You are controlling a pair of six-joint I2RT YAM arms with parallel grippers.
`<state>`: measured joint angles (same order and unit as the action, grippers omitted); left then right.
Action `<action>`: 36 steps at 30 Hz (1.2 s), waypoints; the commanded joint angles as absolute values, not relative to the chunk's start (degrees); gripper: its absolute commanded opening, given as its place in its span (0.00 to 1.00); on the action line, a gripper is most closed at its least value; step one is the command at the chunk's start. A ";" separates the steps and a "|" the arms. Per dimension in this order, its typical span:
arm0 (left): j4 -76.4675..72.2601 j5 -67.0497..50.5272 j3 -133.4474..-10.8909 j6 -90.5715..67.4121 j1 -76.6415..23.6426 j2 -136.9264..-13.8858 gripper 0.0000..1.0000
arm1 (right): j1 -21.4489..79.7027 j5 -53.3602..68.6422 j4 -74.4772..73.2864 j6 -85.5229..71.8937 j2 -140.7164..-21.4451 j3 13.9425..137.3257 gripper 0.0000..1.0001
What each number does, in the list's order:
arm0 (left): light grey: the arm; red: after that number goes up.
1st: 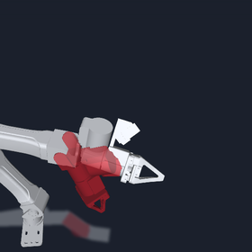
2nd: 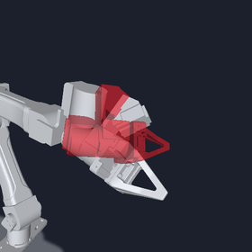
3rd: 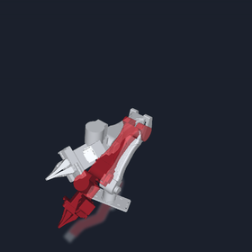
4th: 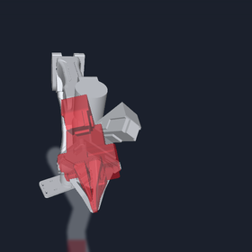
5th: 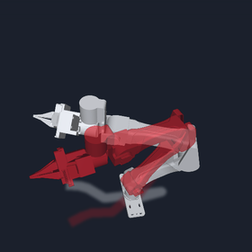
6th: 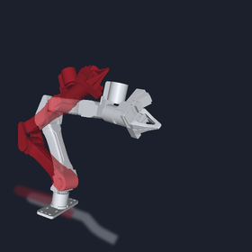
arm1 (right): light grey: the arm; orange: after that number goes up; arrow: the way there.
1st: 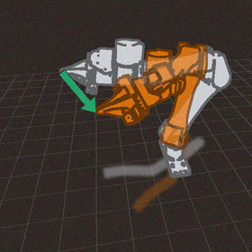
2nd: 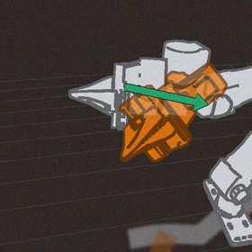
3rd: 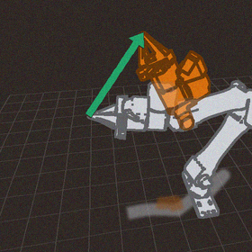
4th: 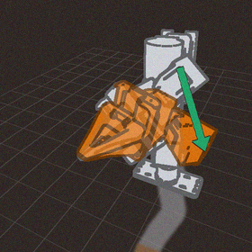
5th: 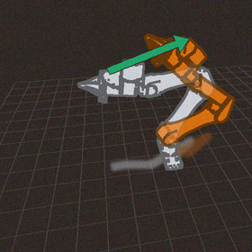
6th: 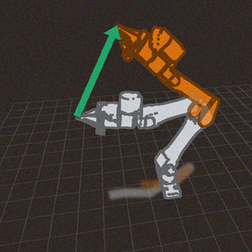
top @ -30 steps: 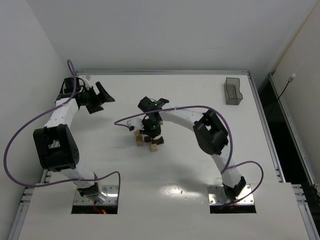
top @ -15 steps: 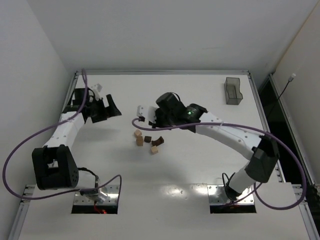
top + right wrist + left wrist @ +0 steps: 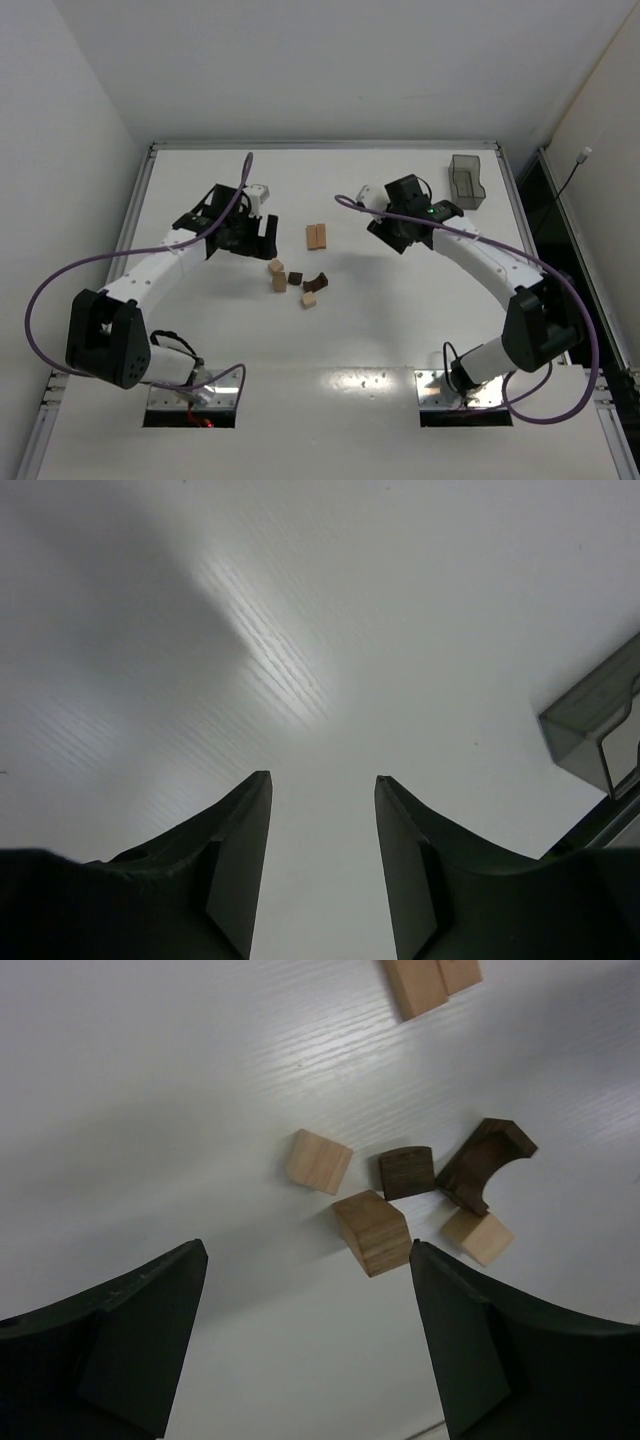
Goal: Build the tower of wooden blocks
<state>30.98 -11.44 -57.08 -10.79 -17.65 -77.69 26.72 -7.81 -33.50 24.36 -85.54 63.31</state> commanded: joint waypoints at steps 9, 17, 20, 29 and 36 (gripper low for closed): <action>29.89 2.37 -61.52 -10.55 -26.01 -87.70 0.62 | 22.07 -2.55 -34.97 21.27 -82.35 64.77 0.43; 29.88 2.90 -63.98 -11.07 -27.60 -93.86 0.58 | 21.53 -0.62 -35.51 20.74 -82.35 65.30 0.44; 29.88 3.52 -64.60 -11.07 -27.60 -96.15 0.57 | 21.53 -0.62 -36.04 20.74 -82.35 65.82 0.44; 30.41 4.04 -64.60 -10.46 -27.60 -98.00 0.49 | 21.01 -0.09 -36.56 20.74 -82.88 66.88 0.44; 30.94 3.52 -64.60 -9.93 -28.12 -99.76 0.48 | 21.01 0.44 -36.56 20.74 -83.94 67.41 0.44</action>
<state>30.65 3.46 -62.94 -10.57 -27.46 -99.55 21.32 -0.80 -36.99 21.78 -84.27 64.84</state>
